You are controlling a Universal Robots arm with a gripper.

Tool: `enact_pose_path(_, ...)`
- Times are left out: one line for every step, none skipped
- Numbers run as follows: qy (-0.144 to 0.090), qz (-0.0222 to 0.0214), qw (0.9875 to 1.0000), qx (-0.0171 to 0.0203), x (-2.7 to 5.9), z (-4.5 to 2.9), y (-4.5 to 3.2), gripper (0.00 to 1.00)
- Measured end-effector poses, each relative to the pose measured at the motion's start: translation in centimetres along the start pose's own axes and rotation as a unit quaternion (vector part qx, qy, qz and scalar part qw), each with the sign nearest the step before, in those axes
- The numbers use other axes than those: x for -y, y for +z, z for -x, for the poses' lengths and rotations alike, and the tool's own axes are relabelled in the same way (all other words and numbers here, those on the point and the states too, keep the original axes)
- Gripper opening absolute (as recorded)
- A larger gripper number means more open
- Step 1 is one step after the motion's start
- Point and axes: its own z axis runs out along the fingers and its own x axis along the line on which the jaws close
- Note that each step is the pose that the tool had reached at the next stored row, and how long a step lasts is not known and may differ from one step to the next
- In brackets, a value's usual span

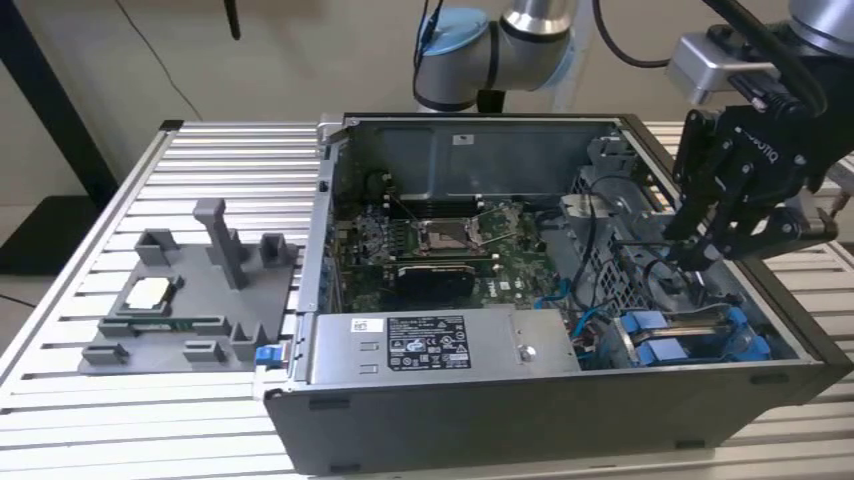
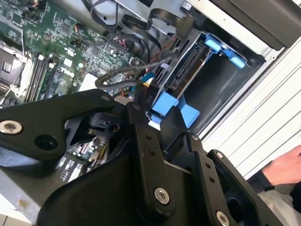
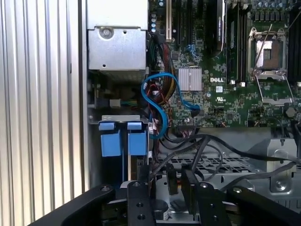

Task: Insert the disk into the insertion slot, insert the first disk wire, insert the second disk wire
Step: 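Insert the first disk wire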

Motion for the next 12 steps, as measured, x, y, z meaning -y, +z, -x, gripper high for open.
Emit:
enact_pose_path(0.000,0.0001,1.0000,0.0031,0.03,0.00,0.03,0.41)
enact_pose_path(0.000,0.0001,1.0000,0.0064,0.04,0.00,0.04,0.41)
enact_pose_path(0.000,0.0002,1.0000,0.0099,0.05,0.00,0.05,0.41)
enact_pose_path(0.000,0.0002,0.9999,0.0133,0.06,0.00,0.06,0.38)
enact_pose_path(0.000,0.0003,0.9999,0.0163,0.06,0.00,0.07,0.32)
enact_pose_path(0.000,0.0004,0.9998,0.0187,0.06,-0.01,0.08,0.32)
enact_pose_path(0.000,0.0004,0.9998,0.0205,0.06,-0.01,0.09,0.20)
enact_pose_path(0.000,0.0004,0.9998,0.0213,0.06,0.00,0.08,0.20)
enact_pose_path(0.000,0.0004,0.9998,0.0216,0.06,0.00,0.09,0.19)
enact_pose_path(0.000,0.0004,0.9998,0.0216,0.06,0.00,0.12,0.19)
enact_pose_path(0.000,0.0004,0.9998,0.0208,0.06,-0.01,0.16,0.19)
enact_pose_path(0.000,0.0004,0.9998,0.0185,0.07,-0.01,0.19,0.19)
